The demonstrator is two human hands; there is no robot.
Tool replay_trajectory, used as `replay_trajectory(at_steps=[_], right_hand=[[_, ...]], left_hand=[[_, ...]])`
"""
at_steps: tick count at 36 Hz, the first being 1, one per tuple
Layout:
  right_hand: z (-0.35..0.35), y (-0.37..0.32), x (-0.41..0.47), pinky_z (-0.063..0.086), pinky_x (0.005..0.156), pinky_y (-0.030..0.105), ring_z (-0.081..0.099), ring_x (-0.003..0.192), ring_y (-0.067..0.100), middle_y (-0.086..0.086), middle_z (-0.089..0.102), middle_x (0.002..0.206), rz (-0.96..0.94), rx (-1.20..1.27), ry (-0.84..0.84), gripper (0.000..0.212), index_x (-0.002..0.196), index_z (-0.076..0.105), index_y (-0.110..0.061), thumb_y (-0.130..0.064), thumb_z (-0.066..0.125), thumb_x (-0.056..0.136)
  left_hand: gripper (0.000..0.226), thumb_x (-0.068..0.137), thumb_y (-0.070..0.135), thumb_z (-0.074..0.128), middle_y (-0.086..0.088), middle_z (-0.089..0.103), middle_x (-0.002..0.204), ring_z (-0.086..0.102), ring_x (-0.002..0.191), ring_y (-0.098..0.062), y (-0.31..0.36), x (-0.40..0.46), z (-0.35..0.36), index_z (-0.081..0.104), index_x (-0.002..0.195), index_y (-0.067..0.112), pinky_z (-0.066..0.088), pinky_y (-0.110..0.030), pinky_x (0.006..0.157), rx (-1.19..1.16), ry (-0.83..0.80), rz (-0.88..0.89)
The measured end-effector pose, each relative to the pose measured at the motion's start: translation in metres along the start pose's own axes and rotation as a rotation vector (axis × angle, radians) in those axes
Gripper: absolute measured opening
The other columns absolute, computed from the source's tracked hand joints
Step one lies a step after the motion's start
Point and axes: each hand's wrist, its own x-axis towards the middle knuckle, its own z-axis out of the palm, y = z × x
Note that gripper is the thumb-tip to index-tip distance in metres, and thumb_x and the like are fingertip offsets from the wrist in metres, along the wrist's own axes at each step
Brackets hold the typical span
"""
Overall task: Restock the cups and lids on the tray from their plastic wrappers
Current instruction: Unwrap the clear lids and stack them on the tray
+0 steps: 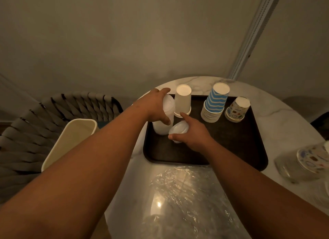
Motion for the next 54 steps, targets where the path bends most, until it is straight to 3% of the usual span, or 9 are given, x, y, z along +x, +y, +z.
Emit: replay_trajectory(at_steps=[5, 10, 14, 19, 24, 30, 36, 46, 54], right_hand=[[-0.012, 0.007, -0.011, 0.037, 0.105, 0.03, 0.042, 0.134, 0.017, -0.002, 0.045, 0.148, 0.001, 0.064, 0.074, 0.108, 0.153, 0.028, -0.026, -0.043, 0.088, 0.065], [-0.033, 0.003, -0.029, 0.029, 0.099, 0.021, 0.041, 0.133, 0.015, -0.006, 0.047, 0.143, -0.042, 0.153, 0.134, 0.116, 0.156, 0.016, -0.023, -0.032, 0.089, 0.067], [-0.042, -0.008, -0.039, 0.031, 0.089, 0.014, 0.044, 0.115, 0.001, -0.017, 0.049, 0.122, -0.101, 0.17, 0.145, 0.124, 0.157, 0.005, -0.02, -0.024, 0.09, 0.066], [-0.057, -0.013, -0.05, 0.032, 0.092, 0.021, 0.046, 0.13, 0.016, -0.005, 0.049, 0.143, -0.128, 0.205, 0.183, 0.126, 0.157, -0.001, -0.027, -0.021, 0.088, 0.068], [-0.064, -0.009, -0.064, 0.035, 0.097, 0.024, 0.045, 0.126, 0.01, -0.007, 0.048, 0.144, -0.173, 0.22, 0.221, 0.127, 0.157, 0.0, -0.03, -0.025, 0.09, 0.067], [-0.061, 0.008, -0.075, 0.047, 0.105, 0.04, 0.045, 0.135, 0.014, -0.003, 0.04, 0.152, -0.202, 0.634, 0.185, 0.12, 0.155, 0.012, -0.033, -0.003, 0.086, 0.065], [-0.05, 0.013, -0.074, 0.055, 0.091, 0.029, 0.06, 0.118, 0.007, -0.015, 0.055, 0.13, -0.235, 0.805, 0.133, 0.084, 0.146, 0.037, -0.028, 0.004, 0.074, 0.078], [-0.022, 0.016, -0.058, 0.055, 0.09, 0.038, 0.061, 0.121, 0.019, 0.002, 0.059, 0.133, -0.178, 1.028, 0.032, 0.073, 0.132, 0.049, -0.031, -0.012, 0.077, 0.068], [-0.017, 0.009, -0.051, 0.056, 0.087, 0.045, 0.06, 0.12, 0.026, 0.008, 0.058, 0.133, -0.162, 1.071, -0.014, 0.074, 0.14, 0.045, -0.02, -0.013, 0.074, 0.072]], left_hand=[[0.121, 0.064, 0.05, 0.087, -0.003, 0.016, 0.162, 0.025, 0.145, -0.029, 0.0, -0.011, -0.01, 0.012, 0.156, 0.029, 0.033, -0.046, 0.113, -0.035, 0.027, -0.002], [0.062, 0.086, 0.047, 0.069, -0.006, 0.053, 0.132, 0.052, 0.12, -0.021, 0.034, -0.037, -0.014, 0.05, 0.138, 0.017, 0.044, -0.034, 0.1, -0.232, 0.53, 0.111], [0.061, 0.086, 0.049, 0.066, -0.008, 0.059, 0.128, 0.056, 0.116, -0.023, 0.074, -0.051, -0.006, 0.054, 0.135, 0.015, 0.042, -0.029, 0.09, -0.121, 0.218, 0.126], [0.07, 0.085, 0.048, 0.068, -0.003, 0.055, 0.134, 0.051, 0.104, -0.014, 0.088, -0.058, -0.007, 0.042, 0.144, 0.021, 0.038, -0.025, 0.083, -0.22, -0.082, 0.057], [0.064, 0.071, 0.038, 0.081, 0.002, 0.066, 0.109, 0.066, 0.091, -0.016, 0.09, -0.058, -0.001, 0.054, 0.128, 0.027, 0.06, -0.035, 0.081, -0.462, -0.115, 0.046], [0.039, 0.076, 0.03, 0.075, -0.002, 0.065, 0.099, 0.065, 0.09, -0.018, 0.095, -0.058, 0.008, 0.06, 0.111, 0.021, 0.054, -0.028, 0.064, -0.698, -0.081, 0.02], [0.034, 0.084, 0.022, 0.071, -0.017, 0.067, 0.109, 0.067, 0.1, -0.032, 0.086, -0.058, 0.011, 0.063, 0.115, 0.01, 0.057, -0.044, 0.084, -0.981, -0.2, -0.069], [0.055, 0.081, 0.049, 0.073, -0.011, 0.071, 0.106, 0.072, 0.092, -0.024, 0.062, -0.051, 0.005, 0.062, 0.12, 0.013, 0.059, -0.036, 0.082, -0.795, -0.291, -0.132], [0.033, 0.089, 0.039, 0.066, -0.014, 0.066, 0.099, 0.068, 0.084, -0.028, 0.052, -0.05, -0.005, 0.061, 0.112, 0.015, 0.053, -0.033, 0.068, -0.849, -0.312, -0.164]])
